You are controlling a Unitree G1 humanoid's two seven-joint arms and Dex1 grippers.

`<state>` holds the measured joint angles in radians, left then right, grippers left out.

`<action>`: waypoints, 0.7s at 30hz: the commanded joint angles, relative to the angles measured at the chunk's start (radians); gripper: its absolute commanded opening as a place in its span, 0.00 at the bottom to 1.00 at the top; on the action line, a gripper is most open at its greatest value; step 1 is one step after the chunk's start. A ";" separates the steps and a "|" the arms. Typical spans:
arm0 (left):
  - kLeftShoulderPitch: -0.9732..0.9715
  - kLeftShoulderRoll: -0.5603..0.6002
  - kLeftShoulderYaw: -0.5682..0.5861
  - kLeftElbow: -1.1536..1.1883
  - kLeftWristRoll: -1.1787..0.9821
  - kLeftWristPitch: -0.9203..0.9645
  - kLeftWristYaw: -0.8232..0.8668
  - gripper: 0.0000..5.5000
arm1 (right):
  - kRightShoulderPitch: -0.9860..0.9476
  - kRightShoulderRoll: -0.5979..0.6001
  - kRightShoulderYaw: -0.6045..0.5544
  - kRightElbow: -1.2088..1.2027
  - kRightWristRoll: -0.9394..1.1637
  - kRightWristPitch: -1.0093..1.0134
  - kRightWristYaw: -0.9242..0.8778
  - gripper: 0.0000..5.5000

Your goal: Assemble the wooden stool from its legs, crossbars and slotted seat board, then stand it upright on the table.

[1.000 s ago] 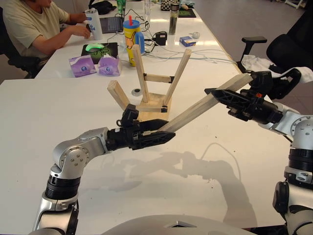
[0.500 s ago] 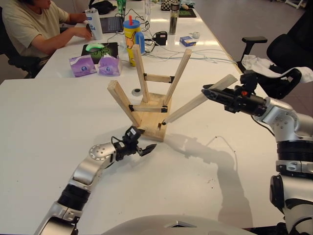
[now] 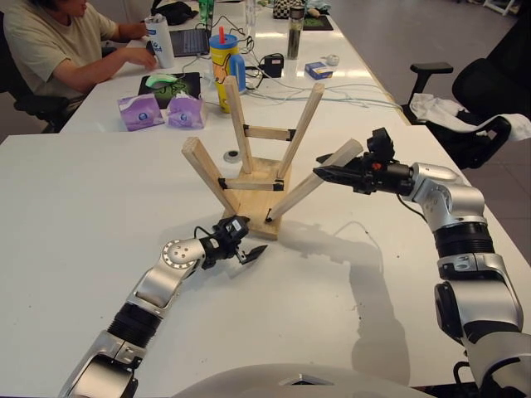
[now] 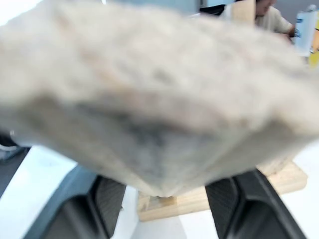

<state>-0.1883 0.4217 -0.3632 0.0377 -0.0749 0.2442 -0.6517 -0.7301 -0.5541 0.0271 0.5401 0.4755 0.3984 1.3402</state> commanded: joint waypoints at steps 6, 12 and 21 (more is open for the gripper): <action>0.051 -0.048 0.019 0.058 0.024 0.034 0.037 0.80 | -0.099 -0.006 0.128 0.031 -0.171 -0.111 0.057 0.37; 0.040 -0.066 0.035 0.085 0.026 0.029 0.048 0.80 | -0.072 0.005 0.207 -0.071 -0.236 -0.131 0.047 0.37; -0.001 -0.104 0.026 0.157 0.044 0.000 0.048 0.80 | -0.121 0.072 0.233 -0.085 -0.238 -0.085 -0.021 0.37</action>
<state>-0.2065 0.3188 -0.3196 0.1365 -0.0555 0.2085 -0.5969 -0.8563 -0.5108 0.2081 0.4316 0.2993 0.2921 1.3414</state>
